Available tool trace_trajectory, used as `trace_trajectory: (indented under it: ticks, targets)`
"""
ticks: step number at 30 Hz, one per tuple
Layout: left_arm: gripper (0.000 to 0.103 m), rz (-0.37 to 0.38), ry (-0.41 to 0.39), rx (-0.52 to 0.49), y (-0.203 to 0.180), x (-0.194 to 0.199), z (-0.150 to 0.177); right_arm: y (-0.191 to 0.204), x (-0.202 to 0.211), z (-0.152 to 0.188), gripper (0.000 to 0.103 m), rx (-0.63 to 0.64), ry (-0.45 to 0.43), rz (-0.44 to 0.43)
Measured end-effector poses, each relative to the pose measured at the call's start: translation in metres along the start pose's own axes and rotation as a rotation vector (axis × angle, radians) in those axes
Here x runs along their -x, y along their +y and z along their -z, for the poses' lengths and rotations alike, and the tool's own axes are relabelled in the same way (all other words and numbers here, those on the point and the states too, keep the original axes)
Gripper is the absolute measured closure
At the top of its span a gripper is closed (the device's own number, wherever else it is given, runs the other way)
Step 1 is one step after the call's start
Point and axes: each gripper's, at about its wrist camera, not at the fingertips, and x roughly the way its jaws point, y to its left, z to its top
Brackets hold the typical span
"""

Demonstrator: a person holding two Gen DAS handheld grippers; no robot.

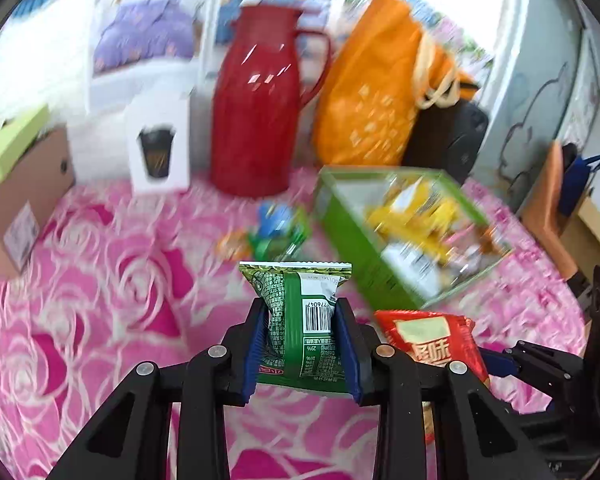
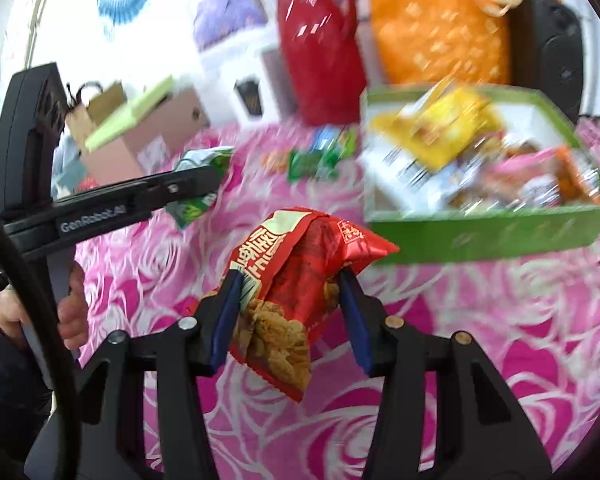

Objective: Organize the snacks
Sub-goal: 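Carry the red chip bag and green packet into the box while both grippers open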

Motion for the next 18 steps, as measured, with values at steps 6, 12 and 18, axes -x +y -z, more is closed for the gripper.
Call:
trace_trajectory:
  ticks: [6,12,18]
  targets:
    - [0.069,0.071,-0.058,-0.065,-0.04,0.004,-0.04,-0.049,0.05,-0.023,0.052,-0.058,-0.145,0.12]
    - [0.069,0.129,-0.068,-0.13,-0.089,-0.014,-0.07,-0.099,0.072,-0.041,0.052,-0.097,-0.207,0.224]
    - [0.069,0.153,-0.053,-0.175,-0.131,-0.05,-0.089,-0.147,0.072,-0.063,0.052,-0.148,-0.229,0.278]
